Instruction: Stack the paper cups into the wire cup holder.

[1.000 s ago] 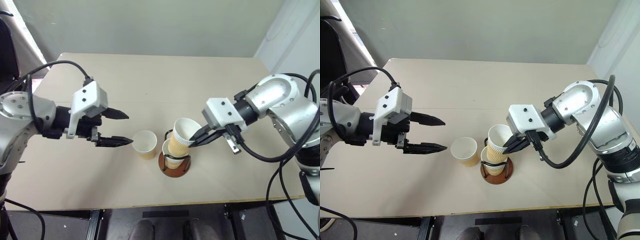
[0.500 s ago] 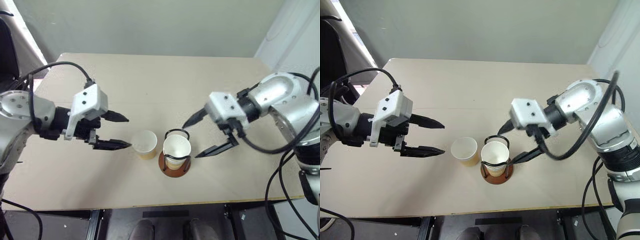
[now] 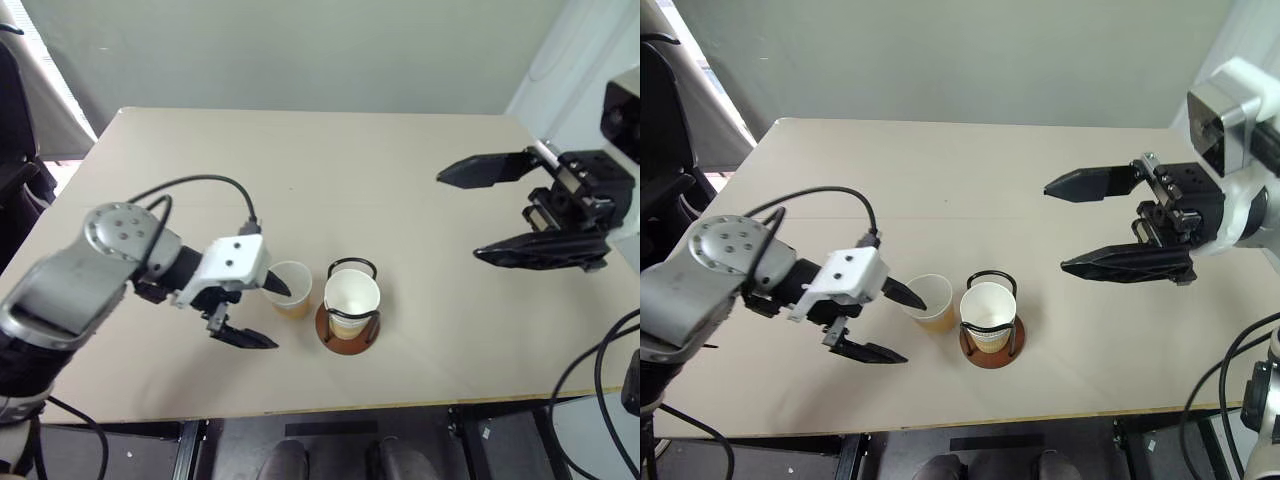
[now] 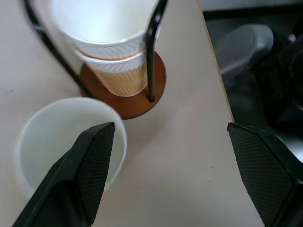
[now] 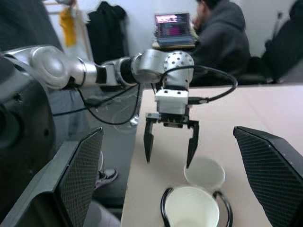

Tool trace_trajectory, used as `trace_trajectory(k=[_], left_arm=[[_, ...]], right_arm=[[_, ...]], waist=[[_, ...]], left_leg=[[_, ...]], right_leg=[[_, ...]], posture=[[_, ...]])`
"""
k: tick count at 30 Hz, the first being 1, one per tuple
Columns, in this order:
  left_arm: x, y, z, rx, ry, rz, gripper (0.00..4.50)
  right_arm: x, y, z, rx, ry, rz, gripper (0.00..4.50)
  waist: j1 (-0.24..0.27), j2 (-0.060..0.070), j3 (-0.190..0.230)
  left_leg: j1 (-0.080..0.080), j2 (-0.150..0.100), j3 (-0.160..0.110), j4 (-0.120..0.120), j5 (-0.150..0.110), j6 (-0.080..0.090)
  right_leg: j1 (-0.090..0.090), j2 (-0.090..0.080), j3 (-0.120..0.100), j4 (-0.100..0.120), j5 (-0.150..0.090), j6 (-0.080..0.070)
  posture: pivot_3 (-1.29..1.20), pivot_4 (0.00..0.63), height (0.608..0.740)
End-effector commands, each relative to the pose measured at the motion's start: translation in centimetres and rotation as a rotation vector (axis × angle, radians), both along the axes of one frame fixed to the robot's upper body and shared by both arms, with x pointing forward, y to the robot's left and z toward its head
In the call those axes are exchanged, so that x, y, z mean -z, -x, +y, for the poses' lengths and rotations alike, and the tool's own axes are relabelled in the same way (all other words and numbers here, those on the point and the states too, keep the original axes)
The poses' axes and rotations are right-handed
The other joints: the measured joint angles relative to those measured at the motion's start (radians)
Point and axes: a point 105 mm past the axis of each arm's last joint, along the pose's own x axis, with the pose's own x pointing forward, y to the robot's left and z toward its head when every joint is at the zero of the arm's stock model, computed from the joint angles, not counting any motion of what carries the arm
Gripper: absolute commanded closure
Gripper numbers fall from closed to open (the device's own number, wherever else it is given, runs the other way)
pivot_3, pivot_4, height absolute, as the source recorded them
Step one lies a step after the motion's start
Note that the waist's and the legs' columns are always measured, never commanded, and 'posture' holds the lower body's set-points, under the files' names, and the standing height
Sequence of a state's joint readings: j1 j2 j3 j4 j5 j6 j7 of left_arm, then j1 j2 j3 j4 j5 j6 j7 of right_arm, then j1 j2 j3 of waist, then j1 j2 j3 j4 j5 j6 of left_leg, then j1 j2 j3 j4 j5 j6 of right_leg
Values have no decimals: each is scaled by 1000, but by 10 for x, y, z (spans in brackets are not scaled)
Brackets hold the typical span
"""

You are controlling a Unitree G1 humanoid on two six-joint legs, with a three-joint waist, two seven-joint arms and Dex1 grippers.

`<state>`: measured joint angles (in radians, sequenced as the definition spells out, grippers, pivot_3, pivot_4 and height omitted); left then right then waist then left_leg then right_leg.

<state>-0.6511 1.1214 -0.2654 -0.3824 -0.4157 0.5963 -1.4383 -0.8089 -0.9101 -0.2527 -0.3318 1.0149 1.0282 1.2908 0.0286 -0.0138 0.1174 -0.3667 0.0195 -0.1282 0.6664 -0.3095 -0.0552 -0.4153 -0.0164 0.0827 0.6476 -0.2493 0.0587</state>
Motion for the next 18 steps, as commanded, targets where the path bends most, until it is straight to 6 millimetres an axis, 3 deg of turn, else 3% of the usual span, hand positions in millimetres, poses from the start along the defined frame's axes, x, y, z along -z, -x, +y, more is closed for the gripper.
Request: trace_trajectory(k=[1,5,8,17,18], left_arm=[[-1,-4,-3,20,-35,-47,409],[10,-10,-3,30,-84,-73,409],[9,-12,-9,45,-62,-82,1008],[4,-9,-14,69,-36,-68,4260],[2,-9,-13,70,-31,-69,4439]], right_arm=[[-3,8,0,32,21,-62,38],[0,12,-1,53,35,-59,38],[2,15,-2,63,40,-51,0],[7,17,-2,80,50,-41,0],[7,17,-2,81,50,-41,0]], waist=[[0,0,0],[-1,0,0],[-1,0,0],[-1,0,0],[-1,0,0]], left_leg=[[0,0,0,0,0,0],[0,0,0,0,0,0],[0,0,0,0,0,1],[-1,0,0,0,-1,1],[-1,0,0,0,-1,1]], right_leg=[[0,0,0,0,0,0],[0,0,0,0,0,0],[0,0,0,0,0,0],[0,0,0,0,0,1],[0,0,0,0,0,1]], posture=[[0,150,740],[0,150,740],[0,150,740],[0,150,740],[0,150,740]])
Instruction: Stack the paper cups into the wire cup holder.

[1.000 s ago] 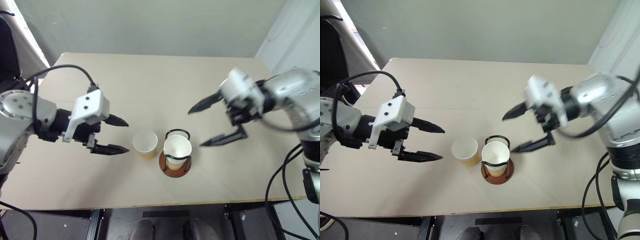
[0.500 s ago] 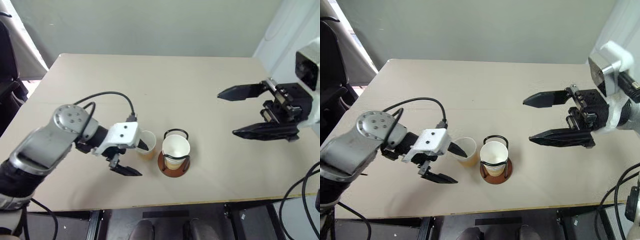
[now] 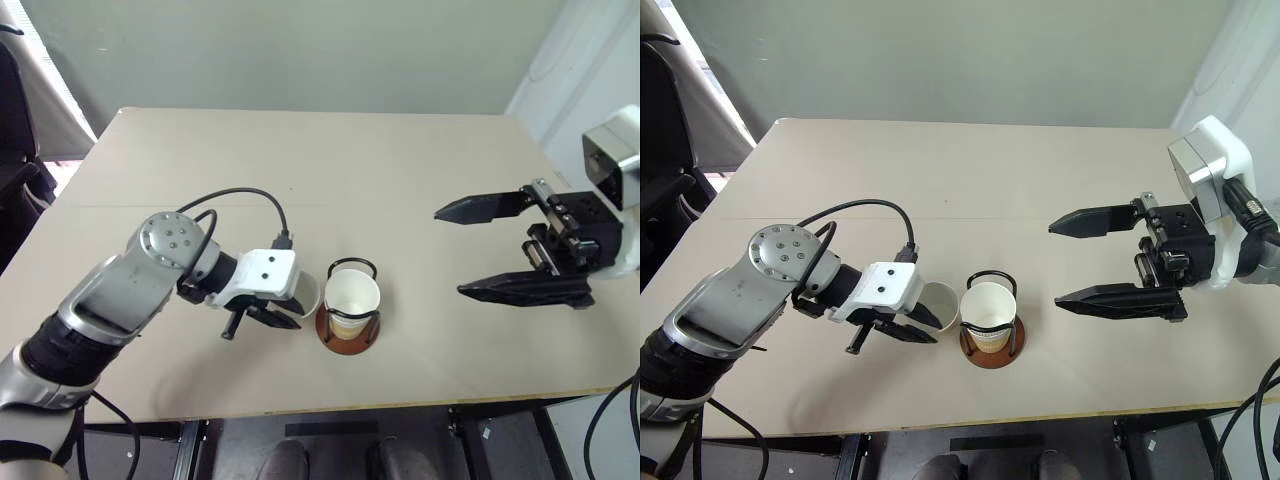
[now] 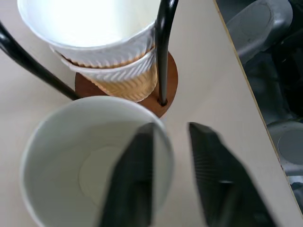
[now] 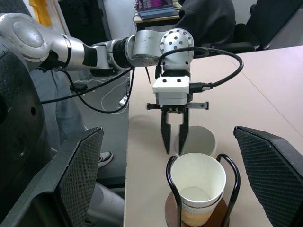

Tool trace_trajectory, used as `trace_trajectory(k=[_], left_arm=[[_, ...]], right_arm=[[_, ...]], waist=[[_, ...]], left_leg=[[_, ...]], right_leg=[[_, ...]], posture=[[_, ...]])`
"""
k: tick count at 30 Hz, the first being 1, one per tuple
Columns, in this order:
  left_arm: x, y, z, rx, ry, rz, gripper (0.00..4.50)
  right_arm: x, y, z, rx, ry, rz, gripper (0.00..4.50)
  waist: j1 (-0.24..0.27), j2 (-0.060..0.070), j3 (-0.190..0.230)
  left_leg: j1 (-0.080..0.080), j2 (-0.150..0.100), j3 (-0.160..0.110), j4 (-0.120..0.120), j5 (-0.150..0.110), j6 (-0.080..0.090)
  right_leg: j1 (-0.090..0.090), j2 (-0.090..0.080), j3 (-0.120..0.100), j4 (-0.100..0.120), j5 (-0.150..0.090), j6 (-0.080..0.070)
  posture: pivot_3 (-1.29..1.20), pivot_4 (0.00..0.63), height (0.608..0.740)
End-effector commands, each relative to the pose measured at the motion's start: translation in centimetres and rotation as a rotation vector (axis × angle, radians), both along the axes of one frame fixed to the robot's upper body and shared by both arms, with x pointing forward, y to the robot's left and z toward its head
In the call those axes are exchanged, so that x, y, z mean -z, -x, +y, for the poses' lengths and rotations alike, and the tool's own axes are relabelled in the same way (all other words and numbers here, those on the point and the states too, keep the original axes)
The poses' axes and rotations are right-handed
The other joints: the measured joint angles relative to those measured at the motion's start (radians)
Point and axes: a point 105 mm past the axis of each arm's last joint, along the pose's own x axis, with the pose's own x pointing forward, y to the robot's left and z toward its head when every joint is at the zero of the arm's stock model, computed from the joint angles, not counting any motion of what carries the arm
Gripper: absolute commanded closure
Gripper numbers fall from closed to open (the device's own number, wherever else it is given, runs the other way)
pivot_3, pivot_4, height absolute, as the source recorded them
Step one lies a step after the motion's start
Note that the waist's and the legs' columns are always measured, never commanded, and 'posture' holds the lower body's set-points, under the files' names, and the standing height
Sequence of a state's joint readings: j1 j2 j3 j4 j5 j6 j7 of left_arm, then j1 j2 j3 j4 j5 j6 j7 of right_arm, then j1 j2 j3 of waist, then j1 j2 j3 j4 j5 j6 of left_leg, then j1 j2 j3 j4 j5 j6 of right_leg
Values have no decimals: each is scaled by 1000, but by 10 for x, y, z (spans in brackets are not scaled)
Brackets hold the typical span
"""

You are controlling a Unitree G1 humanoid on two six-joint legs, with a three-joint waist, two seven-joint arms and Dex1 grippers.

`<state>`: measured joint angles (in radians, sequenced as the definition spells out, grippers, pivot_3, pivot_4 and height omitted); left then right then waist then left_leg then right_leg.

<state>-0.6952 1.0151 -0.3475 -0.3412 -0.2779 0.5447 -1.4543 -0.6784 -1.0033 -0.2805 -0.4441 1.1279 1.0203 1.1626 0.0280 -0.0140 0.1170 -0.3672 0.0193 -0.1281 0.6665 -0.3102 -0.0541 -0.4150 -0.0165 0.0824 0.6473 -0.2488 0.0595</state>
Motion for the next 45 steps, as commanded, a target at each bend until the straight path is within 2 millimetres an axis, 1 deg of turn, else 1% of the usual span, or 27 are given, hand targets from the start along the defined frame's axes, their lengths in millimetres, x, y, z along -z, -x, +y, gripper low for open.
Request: trace_trajectory(k=[1,7,8,9,10,12,13,15,17,18,20,22,24,26,27,28,30,31,37,40,41,44,45], left_arm=[[-14,2,2,16,10,-29,4439],[-44,-14,21,-48,37,-97,4439],[-52,-17,22,-52,52,-115,4439],[-68,-20,21,-45,93,-150,4439],[-84,-21,18,-28,139,-175,4439],[-118,-15,2,55,275,-196,4439],[-127,-12,-3,85,310,-193,4439],[-150,3,-22,228,414,-177,4439],[-162,15,-36,341,459,-165,4439],[-163,16,-39,366,455,-163,4439],[-158,16,-42,385,417,-170,4439],[-149,10,-38,362,357,-182,4439],[-138,-8,-27,282,269,-233,4439],[-134,-23,-17,200,222,-264,4439],[-132,-26,-12,169,205,-260,4439],[-128,-26,-7,150,188,-244,4285],[-119,-23,-1,135,159,-208,3861],[-114,-20,1,132,146,-193,3563],[-87,-9,6,136,64,-114,1360],[-73,-7,9,149,5,-123,241],[-70,-7,9,156,-8,-130,43],[-64,-4,9,167,-19,-113,43],[-58,-3,10,171,-38,-102,43]], right_arm=[[-9,6,-1,1,-8,-65,0],[-11,6,-2,2,-14,-75,0],[-12,6,-2,2,-19,-78,0],[-15,7,-2,-1,-32,-80,0],[-17,7,-3,-3,-43,-82,0],[-19,7,-3,-4,-53,-85,0],[-19,7,-3,-3,-54,-86,0],[-19,5,-3,1,-51,-88,0],[-18,4,-3,3,-47,-90,0],[-17,4,-2,3,-44,-91,0],[-17,4,-2,4,-39,-94,0],[-16,4,-3,10,-35,-96,0],[-16,5,-4,18,-34,-95,0],[-15,5,-4,26,-32,-94,0],[-14,5,-4,29,-34,-93,0],[-13,5,-4,30,-36,-92,0],[-12,4,-3,32,-37,-89,0],[-11,4,-3,33,-37,-88,0],[-10,1,-4,40,-35,-85,0],[-9,0,-4,42,-35,-83,0],[-9,1,-4,42,-35,-82,0],[-10,1,-4,43,-35,-83,0],[-10,1,-4,43,-35,-82,0]], waist=[[0,0,0],[0,0,0],[0,0,0],[0,0,0],[0,0,0],[7,0,0],[9,-1,0],[9,-1,0],[9,-1,0],[8,-1,0],[7,-1,0],[1,-1,0],[-1,0,0],[-1,0,0],[-1,0,0],[-1,0,0],[-2,0,0],[-2,0,0],[1,0,0],[1,0,-1],[1,0,-1],[1,0,-1],[1,0,-1]], left_leg=[[0,0,0,0,0,0],[0,0,0,0,0,0],[0,0,0,0,0,0],[0,0,0,0,0,0],[0,0,0,0,0,1],[-1,0,-1,1,0,1],[-2,0,-1,2,0,1],[-3,-1,-1,3,-1,2],[-3,-3,0,2,-1,3],[-4,-4,0,3,-2,3],[-4,-4,1,3,-2,3],[-5,-3,1,4,-2,3],[-4,-3,1,5,-2,3],[-4,-3,0,5,-2,3],[-4,-3,0,6,-2,4],[-4,-3,0,7,-2,4],[-4,-3,0,7,-2,4],[-4,-3,0,7,-3,5],[-6,-3,-1,7,-3,5],[-6,-3,-1,7,-3,5],[-6,-3,-1,7,-3,5],[-6,-3,-1,8,-3,5],[-6,-3,-1,8,-3,5]], right_leg=[[0,0,0,0,0,0],[0,0,0,0,0,0],[0,0,0,0,0,0],[0,0,0,0,0,0],[0,0,0,0,0,0],[0,0,0,0,0,0],[0,0,-1,-1,0,0],[0,-1,-1,-2,1,1],[0,-3,-1,-2,1,1],[0,-3,-1,-2,1,2],[0,-4,0,-1,2,5],[0,-3,1,-2,3,6],[0,-3,1,-3,3,6],[0,-3,1,-3,2,6],[0,-3,1,-3,2,6],[0,-3,1,-3,3,7],[0,-3,1,-3,3,7],[0,-3,1,-3,3,7],[-1,-3,1,-4,3,7],[-1,-3,1,-4,3,7],[-1,-3,1,-3,3,7],[-1,-3,1,-3,3,7],[-1,-3,1,-3,3,7]], posture=[[0,150,740],[0,150,740],[0,150,740],[0,150,740],[0,150,740],[0,150,740],[0,150,740],[0,150,740],[0,150,740],[0,150,740],[0,150,740],[0,150,740],[0,150,740],[0,150,740],[0,150,740],[0,150,740],[0,150,740],[0,150,740],[0,150,740],[0,150,740],[0,150,740],[0,150,740],[0,150,740]])
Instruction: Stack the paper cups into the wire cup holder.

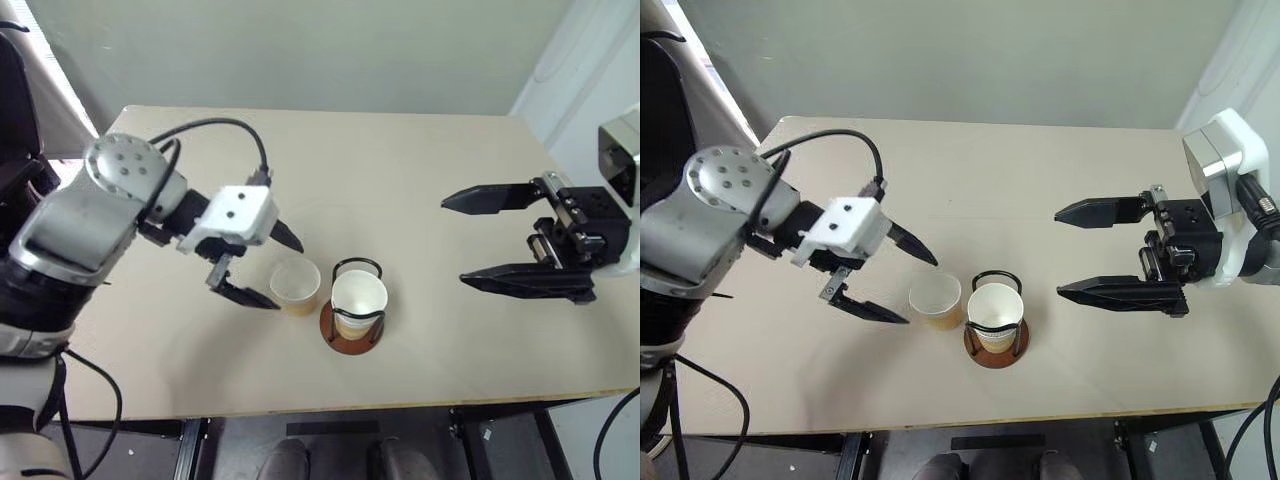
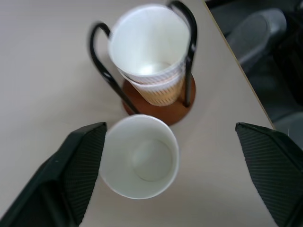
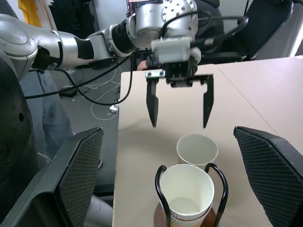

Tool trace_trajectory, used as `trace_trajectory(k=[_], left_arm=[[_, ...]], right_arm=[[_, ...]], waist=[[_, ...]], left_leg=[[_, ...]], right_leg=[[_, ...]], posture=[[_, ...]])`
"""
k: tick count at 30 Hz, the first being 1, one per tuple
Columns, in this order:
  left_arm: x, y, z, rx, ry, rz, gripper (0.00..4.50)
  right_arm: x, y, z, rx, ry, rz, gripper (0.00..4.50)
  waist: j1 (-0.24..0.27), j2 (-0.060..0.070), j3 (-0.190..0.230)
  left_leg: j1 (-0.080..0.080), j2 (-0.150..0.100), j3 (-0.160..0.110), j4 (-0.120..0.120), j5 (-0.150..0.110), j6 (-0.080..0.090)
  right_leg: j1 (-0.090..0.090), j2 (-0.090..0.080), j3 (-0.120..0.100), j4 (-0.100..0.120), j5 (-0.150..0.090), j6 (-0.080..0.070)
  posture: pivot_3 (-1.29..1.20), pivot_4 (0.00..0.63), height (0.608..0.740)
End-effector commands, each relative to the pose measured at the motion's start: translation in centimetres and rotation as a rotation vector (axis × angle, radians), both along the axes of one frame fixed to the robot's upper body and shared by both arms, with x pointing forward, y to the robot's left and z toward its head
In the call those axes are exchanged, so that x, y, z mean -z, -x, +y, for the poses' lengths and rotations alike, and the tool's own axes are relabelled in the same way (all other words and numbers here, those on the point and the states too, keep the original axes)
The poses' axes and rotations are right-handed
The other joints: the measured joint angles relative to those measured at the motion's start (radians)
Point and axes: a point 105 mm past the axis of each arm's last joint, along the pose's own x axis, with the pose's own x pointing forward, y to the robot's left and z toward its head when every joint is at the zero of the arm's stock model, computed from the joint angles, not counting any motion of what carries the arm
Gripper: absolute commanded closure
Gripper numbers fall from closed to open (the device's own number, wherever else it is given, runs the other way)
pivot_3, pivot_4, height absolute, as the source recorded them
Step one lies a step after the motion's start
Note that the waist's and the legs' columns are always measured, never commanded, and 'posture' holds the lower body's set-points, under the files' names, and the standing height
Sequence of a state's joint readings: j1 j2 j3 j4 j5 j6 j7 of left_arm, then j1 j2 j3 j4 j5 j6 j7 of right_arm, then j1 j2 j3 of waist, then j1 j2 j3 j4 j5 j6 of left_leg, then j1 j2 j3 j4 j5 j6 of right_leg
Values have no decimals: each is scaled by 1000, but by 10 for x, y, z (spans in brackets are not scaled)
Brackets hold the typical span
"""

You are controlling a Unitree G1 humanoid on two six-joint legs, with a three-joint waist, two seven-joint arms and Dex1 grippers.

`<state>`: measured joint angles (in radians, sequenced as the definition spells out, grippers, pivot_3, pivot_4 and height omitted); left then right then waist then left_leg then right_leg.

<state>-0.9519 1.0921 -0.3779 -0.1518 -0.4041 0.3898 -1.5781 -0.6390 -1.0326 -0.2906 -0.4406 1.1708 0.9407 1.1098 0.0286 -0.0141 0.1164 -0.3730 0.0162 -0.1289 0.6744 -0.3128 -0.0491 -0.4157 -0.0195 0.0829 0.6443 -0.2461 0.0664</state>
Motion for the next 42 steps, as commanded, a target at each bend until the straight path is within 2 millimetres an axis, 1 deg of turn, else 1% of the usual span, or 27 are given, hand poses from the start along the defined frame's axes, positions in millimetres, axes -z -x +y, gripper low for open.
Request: trace_trajectory(k=[1,5,7,9,13,15,17,18,28,29,31,35,36,38,39,40,42], left_arm=[[9,10,2,57,-77,-8,43],[26,8,1,69,-131,-9,43],[33,2,0,65,-164,-42,43],[38,1,-2,72,-180,-42,43],[48,-10,-4,57,-210,-87,43],[52,-8,-5,69,-219,-72,43],[54,-5,-5,83,-223,-55,404],[54,-4,-4,83,-225,-54,654],[53,-2,-2,80,-218,-50,4304],[54,-3,-2,75,-219,-51,4462],[53,-4,-1,64,-217,-57,4462],[32,-11,-5,39,-141,-86,4462],[23,-17,-4,20,-122,-112,4462],[-3,-29,-2,-21,-56,-160,4462],[-12,-32,-1,-31,-33,-176,4462],[-28,-35,-3,-33,11,-201,4462],[-56,-32,-10,1,106,-224,4462]], right_arm=[[-6,3,-1,12,2,-43,0],[-5,2,-1,18,4,-43,0],[-5,3,0,19,0,-44,0],[-6,4,1,19,-6,-46,0],[-6,6,2,23,-6,-48,0],[-6,7,2,27,-5,-50,0],[-6,8,2,30,-5,-52,0],[-6,9,2,31,-5,-53,0],[-8,7,4,34,-14,-62,0],[-8,7,5,34,-13,-62,0],[-7,6,5,34,-13,-61,0],[-9,7,4,35,-12,-66,0],[-10,7,3,36,-11,-68,0],[-12,6,2,38,-13,-73,0],[-12,6,1,39,-14,-74,0],[-13,8,1,32,-16,-72,0],[-13,10,-1,18,-13,-63,0]], waist=[[-1,0,0],[0,1,0],[1,1,0],[1,1,0],[0,1,0],[0,1,0],[-1,1,0],[-1,1,0],[0,1,0],[0,1,0],[0,1,0],[1,1,0],[2,1,0],[4,1,0],[4,1,0],[3,1,0],[3,1,0]], left_leg=[[0,0,0,0,0,0],[0,0,0,0,0,0],[0,0,0,0,0,0],[0,0,0,1,0,1],[0,0,0,1,0,1],[0,0,0,1,0,1],[0,0,0,1,0,1],[0,0,0,1,0,1],[0,0,0,1,0,1],[0,0,0,1,0,1],[0,0,0,1,0,1],[0,0,0,1,0,1],[0,0,0,1,0,1],[-1,0,0,1,0,1],[-1,0,0,1,0,1],[-1,0,0,1,-1,1],[-1,-1,0,1,-1,2]], right_leg=[[0,0,0,0,0,0],[0,0,0,0,0,0],[0,0,0,0,0,0],[0,-1,0,0,0,0],[0,-1,0,1,0,0],[0,-1,0,1,0,0],[0,-1,0,1,0,0],[0,-1,0,1,0,0],[0,-1,0,1,0,0],[0,-1,0,1,0,0],[0,-1,0,1,0,0],[0,-1,0,1,0,0],[0,-1,0,1,0,0],[0,-1,0,1,0,0],[0,-1,0,1,0,0],[0,-1,0,1,0,0],[0,-1,0,0,0,0]], posture=[[0,150,740],[0,150,740],[0,150,740],[0,150,740],[0,150,740],[0,150,740],[0,150,740],[0,150,740],[0,150,740],[0,150,740],[0,150,740],[0,150,740],[0,150,740],[0,150,740],[0,150,740],[0,150,740],[0,150,740]])
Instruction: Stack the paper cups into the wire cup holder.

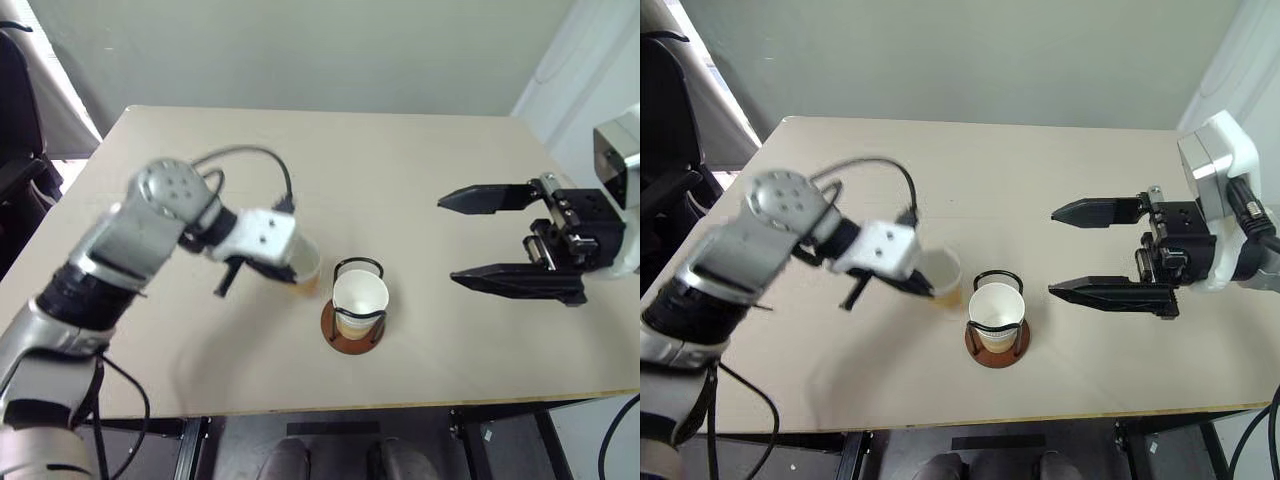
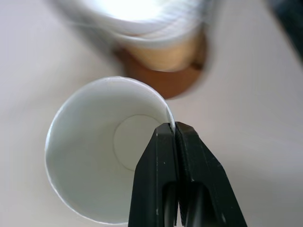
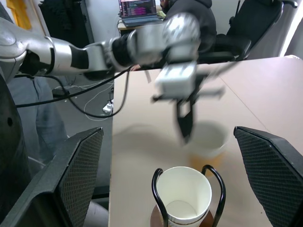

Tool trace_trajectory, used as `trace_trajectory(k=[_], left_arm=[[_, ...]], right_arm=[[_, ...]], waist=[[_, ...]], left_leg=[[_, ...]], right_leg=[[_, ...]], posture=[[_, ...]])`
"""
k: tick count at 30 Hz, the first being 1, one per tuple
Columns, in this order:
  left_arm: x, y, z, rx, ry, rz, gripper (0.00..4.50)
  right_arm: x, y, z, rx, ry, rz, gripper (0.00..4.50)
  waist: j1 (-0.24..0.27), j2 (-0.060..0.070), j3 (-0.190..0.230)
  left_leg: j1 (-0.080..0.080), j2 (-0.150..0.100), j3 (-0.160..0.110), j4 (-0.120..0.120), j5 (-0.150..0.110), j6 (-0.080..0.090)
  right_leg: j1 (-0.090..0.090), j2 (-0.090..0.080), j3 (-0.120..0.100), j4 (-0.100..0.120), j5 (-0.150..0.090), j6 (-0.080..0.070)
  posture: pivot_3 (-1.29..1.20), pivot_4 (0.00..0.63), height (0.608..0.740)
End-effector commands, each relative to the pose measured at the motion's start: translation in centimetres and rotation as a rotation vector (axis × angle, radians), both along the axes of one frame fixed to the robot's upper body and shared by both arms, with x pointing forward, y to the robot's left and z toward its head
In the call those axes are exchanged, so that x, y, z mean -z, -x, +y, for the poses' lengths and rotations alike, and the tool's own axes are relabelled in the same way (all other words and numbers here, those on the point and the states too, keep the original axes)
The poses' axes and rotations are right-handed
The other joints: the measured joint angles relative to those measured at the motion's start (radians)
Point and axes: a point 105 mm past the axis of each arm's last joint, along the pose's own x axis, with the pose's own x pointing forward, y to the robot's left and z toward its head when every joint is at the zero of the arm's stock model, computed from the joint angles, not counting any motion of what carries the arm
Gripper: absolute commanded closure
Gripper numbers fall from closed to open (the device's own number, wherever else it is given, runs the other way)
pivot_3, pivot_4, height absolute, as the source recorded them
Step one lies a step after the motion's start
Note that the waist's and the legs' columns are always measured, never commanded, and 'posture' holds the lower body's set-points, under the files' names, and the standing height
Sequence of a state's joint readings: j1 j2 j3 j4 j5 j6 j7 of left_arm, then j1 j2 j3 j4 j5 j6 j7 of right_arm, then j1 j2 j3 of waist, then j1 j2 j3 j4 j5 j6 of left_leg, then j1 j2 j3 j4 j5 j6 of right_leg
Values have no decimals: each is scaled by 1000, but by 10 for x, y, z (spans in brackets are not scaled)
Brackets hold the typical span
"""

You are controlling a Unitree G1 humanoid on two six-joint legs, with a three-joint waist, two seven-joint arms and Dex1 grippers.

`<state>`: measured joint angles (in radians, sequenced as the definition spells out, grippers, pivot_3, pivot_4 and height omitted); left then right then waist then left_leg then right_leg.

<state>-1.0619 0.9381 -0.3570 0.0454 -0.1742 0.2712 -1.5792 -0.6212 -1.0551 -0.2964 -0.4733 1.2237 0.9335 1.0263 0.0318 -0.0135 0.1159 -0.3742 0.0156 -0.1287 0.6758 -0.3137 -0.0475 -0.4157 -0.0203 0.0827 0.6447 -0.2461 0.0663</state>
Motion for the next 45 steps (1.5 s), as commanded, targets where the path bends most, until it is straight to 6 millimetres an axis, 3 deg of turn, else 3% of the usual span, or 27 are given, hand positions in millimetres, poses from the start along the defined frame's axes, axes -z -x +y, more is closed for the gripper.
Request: trace_trajectory(k=[1,4,11,16,36,44,45], left_arm=[[-51,11,-10,92,148,-48,4462],[-68,28,-24,214,245,8,4462],[-72,63,-55,475,293,115,4462],[-60,62,-61,511,226,113,4462],[-15,56,-53,491,19,137,4462],[-7,53,-58,495,11,128,4462],[-8,54,-60,496,28,139,4293]], right_arm=[[-12,10,-5,-25,-6,-49,0],[-10,10,-8,-23,11,-42,0],[-9,7,-10,-1,21,-55,0],[-10,8,-12,9,26,-62,0],[-1,13,-15,49,56,-45,0],[0,12,-14,51,53,-43,0],[1,12,-14,51,54,-41,0]], waist=[[0,0,0],[0,0,0],[1,0,0],[1,0,0],[1,0,0],[1,0,0],[1,0,0]], left_leg=[[0,0,0,0,0,0],[-2,0,0,-1,0,0],[-4,-1,0,1,0,1],[-3,-1,0,4,0,1],[-4,-1,0,5,-1,1],[-4,-1,0,6,-1,2],[-4,-1,0,6,-1,2]], right_leg=[[0,0,0,-1,0,0],[-1,0,0,0,0,0],[-1,-1,0,-1,2,3],[-1,-1,0,-2,2,3],[0,-1,0,-2,2,4],[0,-1,0,-2,2,4],[0,-1,0,-2,2,4]], posture=[[0,150,740],[0,150,740],[0,150,740],[0,150,740],[0,150,740],[0,150,740],[0,150,740]])
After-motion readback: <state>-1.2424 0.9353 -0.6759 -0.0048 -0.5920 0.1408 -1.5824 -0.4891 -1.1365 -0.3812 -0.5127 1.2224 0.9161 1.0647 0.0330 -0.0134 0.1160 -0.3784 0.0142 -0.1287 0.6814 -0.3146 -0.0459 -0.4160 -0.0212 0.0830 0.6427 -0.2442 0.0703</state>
